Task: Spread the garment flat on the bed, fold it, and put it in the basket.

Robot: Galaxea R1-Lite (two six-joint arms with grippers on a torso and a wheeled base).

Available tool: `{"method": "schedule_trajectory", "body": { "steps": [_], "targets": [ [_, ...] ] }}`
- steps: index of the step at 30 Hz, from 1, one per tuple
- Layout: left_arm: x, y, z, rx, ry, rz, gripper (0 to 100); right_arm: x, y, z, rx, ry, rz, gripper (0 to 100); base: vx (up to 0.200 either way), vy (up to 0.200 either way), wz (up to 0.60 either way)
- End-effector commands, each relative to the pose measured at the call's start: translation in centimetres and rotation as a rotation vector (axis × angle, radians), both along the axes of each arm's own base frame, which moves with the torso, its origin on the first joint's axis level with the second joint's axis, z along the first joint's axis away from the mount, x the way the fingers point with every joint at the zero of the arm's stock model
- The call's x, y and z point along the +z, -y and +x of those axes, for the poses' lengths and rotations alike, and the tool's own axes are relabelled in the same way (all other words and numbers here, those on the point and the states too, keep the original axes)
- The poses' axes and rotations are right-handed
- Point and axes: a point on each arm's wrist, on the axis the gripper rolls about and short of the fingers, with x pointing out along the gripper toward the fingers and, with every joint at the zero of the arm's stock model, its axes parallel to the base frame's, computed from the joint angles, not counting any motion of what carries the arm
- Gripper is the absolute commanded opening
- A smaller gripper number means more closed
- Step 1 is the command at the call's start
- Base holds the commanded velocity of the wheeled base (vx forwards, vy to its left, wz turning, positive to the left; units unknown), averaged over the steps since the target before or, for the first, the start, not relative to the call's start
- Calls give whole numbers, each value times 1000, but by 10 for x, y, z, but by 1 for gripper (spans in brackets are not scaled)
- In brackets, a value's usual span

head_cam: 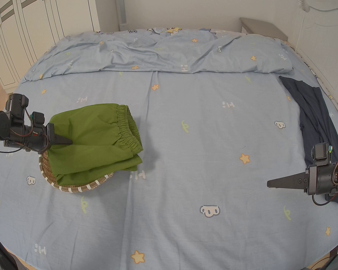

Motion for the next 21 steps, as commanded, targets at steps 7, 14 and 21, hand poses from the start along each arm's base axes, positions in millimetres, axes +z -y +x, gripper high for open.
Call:
{"method": "schedule_trajectory", "body": {
  "steps": [7, 14, 21],
  "targets": [
    [-26, -3, -10, 148, -178, 92, 0, 5, 0, -5, 4, 24, 5, 100, 0, 0, 0],
    [-31, -2, -4, 186, -201, 144, 0, 4, -1, -6, 11, 21, 5, 100, 0, 0, 0],
    [-52, 0, 9, 238, -271, 234, 0, 4, -1, -5, 11, 21, 5, 100, 0, 0, 0]
  ]
}}
